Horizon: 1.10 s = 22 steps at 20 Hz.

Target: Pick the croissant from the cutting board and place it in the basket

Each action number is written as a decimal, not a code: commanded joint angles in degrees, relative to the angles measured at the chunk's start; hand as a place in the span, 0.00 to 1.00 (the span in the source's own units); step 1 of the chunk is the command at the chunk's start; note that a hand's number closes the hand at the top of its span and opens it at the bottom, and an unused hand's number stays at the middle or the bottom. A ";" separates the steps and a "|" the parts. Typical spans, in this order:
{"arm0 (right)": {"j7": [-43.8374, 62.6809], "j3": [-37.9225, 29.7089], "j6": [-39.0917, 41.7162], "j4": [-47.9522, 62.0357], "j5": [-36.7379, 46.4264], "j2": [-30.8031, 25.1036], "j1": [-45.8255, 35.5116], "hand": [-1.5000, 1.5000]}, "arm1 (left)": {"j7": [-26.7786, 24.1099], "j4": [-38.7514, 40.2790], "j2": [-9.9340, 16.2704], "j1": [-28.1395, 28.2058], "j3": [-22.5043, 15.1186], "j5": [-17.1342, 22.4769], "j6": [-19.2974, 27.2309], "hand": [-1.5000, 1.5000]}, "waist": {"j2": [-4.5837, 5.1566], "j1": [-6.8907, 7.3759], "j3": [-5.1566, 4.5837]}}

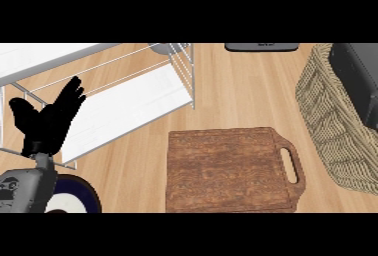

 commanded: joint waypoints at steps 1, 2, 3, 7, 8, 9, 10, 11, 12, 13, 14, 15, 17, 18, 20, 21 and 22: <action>12.91 -0.82 -5.68 -2.15 1.15 1.06 4.24 1.00 | -1.53 1.51 0.31 2.24 0.98 -0.35 0.06 0.50 | 0.35 0.18 -0.43; 12.91 -2.04 -6.09 -1.93 1.89 -4.49 4.85 1.00 | 0.57 1.89 1.79 1.39 2.65 0.58 0.11 0.50 | 0.14 -1.22 -0.54; 12.91 -3.36 -6.22 -2.74 1.38 -5.81 4.52 0.00 | 0.68 0.39 1.82 2.71 2.20 1.70 -1.44 0.50 | -0.02 -0.57 -0.53; 12.91 -5.55 -6.21 -4.02 1.70 -4.28 7.11 0.00 | -2.25 4.25 2.10 1.94 2.86 0.99 -1.55 0.50 | 0.50 -0.35 -0.54; 12.93 -6.38 -9.34 -4.33 1.54 -2.88 10.77 0.00 | -0.99 2.04 2.06 2.38 2.53 1.57 -1.79 0.50 | 0.30 -0.30 -0.48; 12.93 -5.57 -8.74 -5.71 1.89 -3.62 11.35 0.00 | 0.76 -0.24 2.81 2.71 2.86 2.09 -1.93 0.50 | -0.08 -0.35 -0.44; 12.93 -6.20 -8.33 -6.84 2.73 -1.83 9.45 0.00 | 0.05 2.12 0.64 0.82 1.08 -0.26 0.46 0.50 | 0.12 -0.55 -0.49; 11.79 -6.06 -7.81 -8.01 2.12 -3.08 10.25 0.00 | -0.19 0.08 1.69 3.31 2.00 0.96 -0.93 0.50 | -0.05 -0.15 -0.44; 12.94 -5.78 -9.60 -8.63 3.64 -1.14 11.54 0.00 | -1.94 1.44 -0.50 3.91 0.45 -0.82 0.75 0.50 | 0.12 -0.11 -0.46; 12.95 -6.12 -9.14 -9.13 4.42 -1.12 10.89 0.00 | -0.49 1.90 1.88 1.37 1.98 0.34 -0.86 0.50 | 0.32 0.26 -0.45; 12.95 -6.04 -10.69 -9.97 5.17 -0.69 11.55 0.00 | -0.80 3.24 0.90 1.28 1.53 0.72 -1.13 0.50 | 0.47 0.32 -0.44; 12.96 -5.95 -11.54 -12.37 6.25 -0.57 12.57 0.00 | 0.73 0.46 0.82 2.42 1.39 -0.17 0.70 0.50 | -0.15 -0.37 -0.47; 12.97 -9.19 -13.38 -14.43 6.43 -2.46 12.64 0.00 | -1.80 1.90 -0.55 2.99 0.78 -0.67 1.06 0.50 | 0.04 -0.63 -0.54; 12.97 -9.91 -14.54 -16.33 6.38 -3.80 13.50 0.00 | -0.12 1.11 1.84 2.15 2.55 0.46 0.05 0.50 | -0.42 -1.29 -0.52; 12.96 -11.93 -16.64 -19.90 7.23 -5.11 13.74 0.00 | -0.35 0.97 1.22 3.76 2.02 0.15 0.34 0.50 | -0.71 -1.68 -0.57; 12.96 -12.96 -17.68 -21.67 8.13 -4.71 14.37 0.00 | -0.91 1.37 0.61 4.53 1.74 -0.01 0.56 0.50 | -0.80 -1.99 -0.62; 12.96 -13.94 -17.90 -23.57 8.29 -4.98 15.14 0.00 | 0.20 1.41 2.01 3.66 2.97 0.71 0.09 0.50 | -1.22 -2.91 -0.63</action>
